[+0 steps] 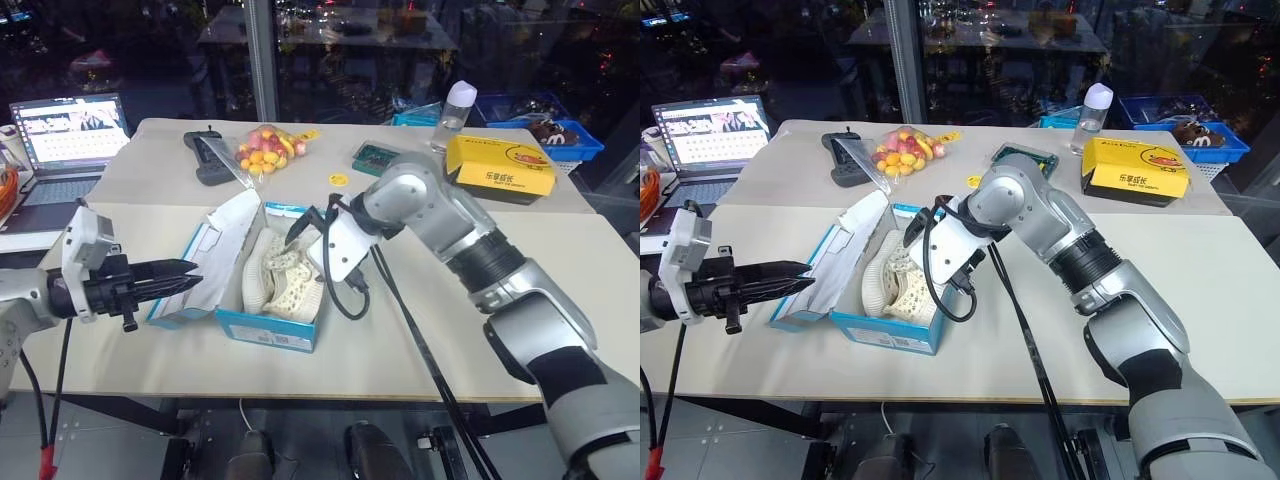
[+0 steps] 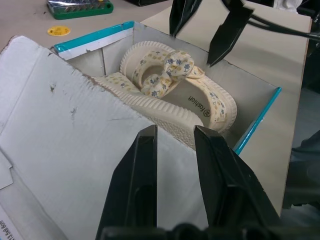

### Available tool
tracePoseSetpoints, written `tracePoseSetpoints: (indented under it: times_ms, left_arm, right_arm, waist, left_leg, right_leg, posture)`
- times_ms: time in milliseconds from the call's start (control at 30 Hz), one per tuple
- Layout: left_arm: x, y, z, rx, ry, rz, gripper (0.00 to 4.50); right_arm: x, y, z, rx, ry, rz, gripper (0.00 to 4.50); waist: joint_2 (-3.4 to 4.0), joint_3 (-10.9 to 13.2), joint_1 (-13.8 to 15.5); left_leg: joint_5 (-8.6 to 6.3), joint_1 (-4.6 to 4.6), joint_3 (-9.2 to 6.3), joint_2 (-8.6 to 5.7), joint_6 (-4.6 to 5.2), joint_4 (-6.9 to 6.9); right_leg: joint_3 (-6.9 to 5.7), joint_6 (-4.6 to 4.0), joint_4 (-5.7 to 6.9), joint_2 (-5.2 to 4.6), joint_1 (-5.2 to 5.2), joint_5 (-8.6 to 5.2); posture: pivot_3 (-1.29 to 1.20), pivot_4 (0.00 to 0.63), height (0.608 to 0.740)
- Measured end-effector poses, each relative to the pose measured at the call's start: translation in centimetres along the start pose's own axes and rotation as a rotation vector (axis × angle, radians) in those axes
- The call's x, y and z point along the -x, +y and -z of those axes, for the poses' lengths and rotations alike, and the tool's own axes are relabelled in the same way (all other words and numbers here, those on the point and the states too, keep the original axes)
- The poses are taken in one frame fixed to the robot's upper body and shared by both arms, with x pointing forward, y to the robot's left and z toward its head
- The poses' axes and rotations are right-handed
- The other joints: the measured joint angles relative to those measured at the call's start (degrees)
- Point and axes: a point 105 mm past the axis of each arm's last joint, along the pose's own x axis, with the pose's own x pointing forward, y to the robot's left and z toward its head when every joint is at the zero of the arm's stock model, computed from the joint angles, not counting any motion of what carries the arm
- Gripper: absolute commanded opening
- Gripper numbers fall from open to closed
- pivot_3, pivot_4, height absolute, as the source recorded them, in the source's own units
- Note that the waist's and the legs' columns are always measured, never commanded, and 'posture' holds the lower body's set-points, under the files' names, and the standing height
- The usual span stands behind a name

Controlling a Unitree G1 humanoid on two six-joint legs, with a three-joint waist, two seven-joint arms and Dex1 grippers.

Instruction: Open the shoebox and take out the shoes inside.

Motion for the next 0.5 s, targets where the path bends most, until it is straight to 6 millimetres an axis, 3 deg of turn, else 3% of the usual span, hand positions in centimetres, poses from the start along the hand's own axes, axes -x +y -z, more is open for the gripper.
tracePoseSetpoints:
  times_ms: [233, 500]
  left_arm:
    - [-0.3, -0.3, 0.2, 0.006, 0.0, -0.002, 1.21]
    - [-0.5, -0.3, 0.2, 0.005, -0.001, -0.013, 1.21]
  right_arm:
    - [-1.6, 0.1, 0.2, 0.126, 0.015, -0.073, 4.47]
    - [-2.7, 0.8, 0.7, 0.126, 0.01, -0.106, 4.47]
  waist:
    - [-0.09, -0.06, -0.02]
    - [-0.22, -0.15, -0.05]
  left_leg:
    - [0.0, 0.48, -0.02, 0.0, -0.01, -0.01]
    - [-0.25, 1.28, -0.05, 0.0, -0.41, -0.08]
  right_leg:
    - [0.0, -0.04, 0.02, 0.0, 0.41, -0.04]
    - [0.01, -0.2, 0.03, 0.0, 1.08, -0.14]
  posture:
    - [0.0, 0.15, 0.673]
    - [0.0, 0.15, 0.673]
